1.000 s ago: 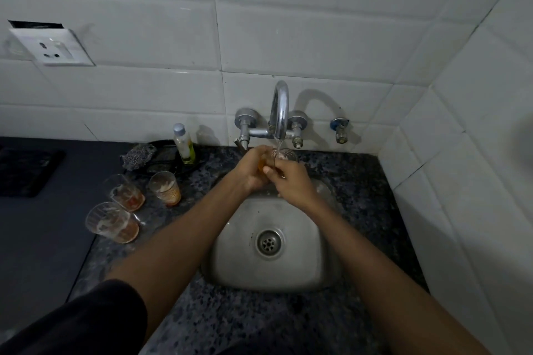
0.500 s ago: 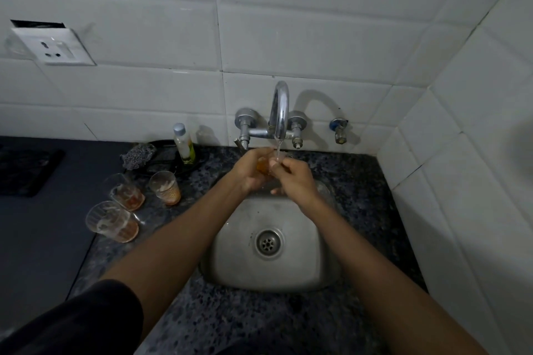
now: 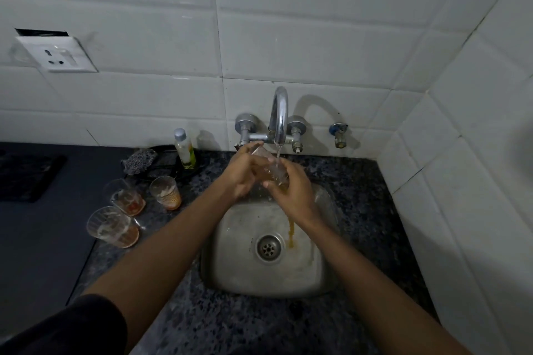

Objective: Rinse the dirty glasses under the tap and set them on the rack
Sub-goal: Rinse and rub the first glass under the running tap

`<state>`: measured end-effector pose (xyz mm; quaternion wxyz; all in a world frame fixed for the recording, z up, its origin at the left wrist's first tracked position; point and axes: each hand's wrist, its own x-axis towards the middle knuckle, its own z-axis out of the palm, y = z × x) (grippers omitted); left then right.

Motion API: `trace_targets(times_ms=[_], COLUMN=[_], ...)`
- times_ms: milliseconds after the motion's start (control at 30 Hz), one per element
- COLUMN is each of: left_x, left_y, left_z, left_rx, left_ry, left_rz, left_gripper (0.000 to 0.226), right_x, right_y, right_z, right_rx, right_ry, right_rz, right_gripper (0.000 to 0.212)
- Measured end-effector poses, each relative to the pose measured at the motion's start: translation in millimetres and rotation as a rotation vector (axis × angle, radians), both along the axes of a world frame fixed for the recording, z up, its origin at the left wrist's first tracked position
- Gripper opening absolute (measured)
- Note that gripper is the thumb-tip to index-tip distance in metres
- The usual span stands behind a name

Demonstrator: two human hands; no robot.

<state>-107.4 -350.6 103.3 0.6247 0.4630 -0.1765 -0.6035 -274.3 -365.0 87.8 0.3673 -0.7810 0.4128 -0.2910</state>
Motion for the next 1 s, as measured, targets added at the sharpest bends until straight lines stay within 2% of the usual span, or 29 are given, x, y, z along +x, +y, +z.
trace_targets(times_ms=[133,267,333,400,467,567,633,800,933,1000], left_x=[3.1,4.4,4.3,3.9,7.9,20.9,24.7,20.1,15.2,8.8], left_y=[5.7,7.6,9.6,13.6,15.2,11.9,11.9,12.0,16.1,17.9], left_z=[9.5,14.0,14.3,16.1,12.5,-4.0,-13.2,-6.5,-5.9,-6.8], left_rx=[-0.056,-0.126,-0.161,-0.186,-0.228,-0.415,-0.495,-0.631,-0.740,-0.791], left_ry=[-0.006,-0.062,-0.148,-0.377,-0.740,-1.375,-1.646,-1.890,-1.974,-1.980], left_rz=[-0.019,-0.085,-0.127,-0.182,-0.244,-0.337,-0.380,-0.266,-0.158,-0.165], left_gripper=[0.062,0.060,0.058,0.057,0.067,0.078,0.083,0.061,0.059,0.060], right_x=[1.7,1.2,-1.1,-4.0,-9.8,-20.6,-24.9,-23.8,-25.2,-23.4], right_y=[0.0,-0.8,-0.9,-3.8,-6.5,-10.5,-12.0,-8.5,-9.7,-8.3], right_z=[-4.4,-5.6,-5.6,-9.4,-13.2,-13.4,-13.9,-8.2,8.2,12.4], right_rx=[0.023,0.023,0.007,0.002,0.012,-0.001,0.031,0.217,0.527,0.372], right_ry=[-0.023,-0.071,-0.076,-0.067,-0.060,-0.043,-0.047,-0.106,-0.289,-0.236], right_rz=[0.014,-0.011,-0.033,-0.067,-0.116,-0.148,-0.141,-0.149,-0.065,-0.083], right_gripper=[0.068,0.061,0.057,0.057,0.057,0.055,0.055,0.060,0.050,0.052])
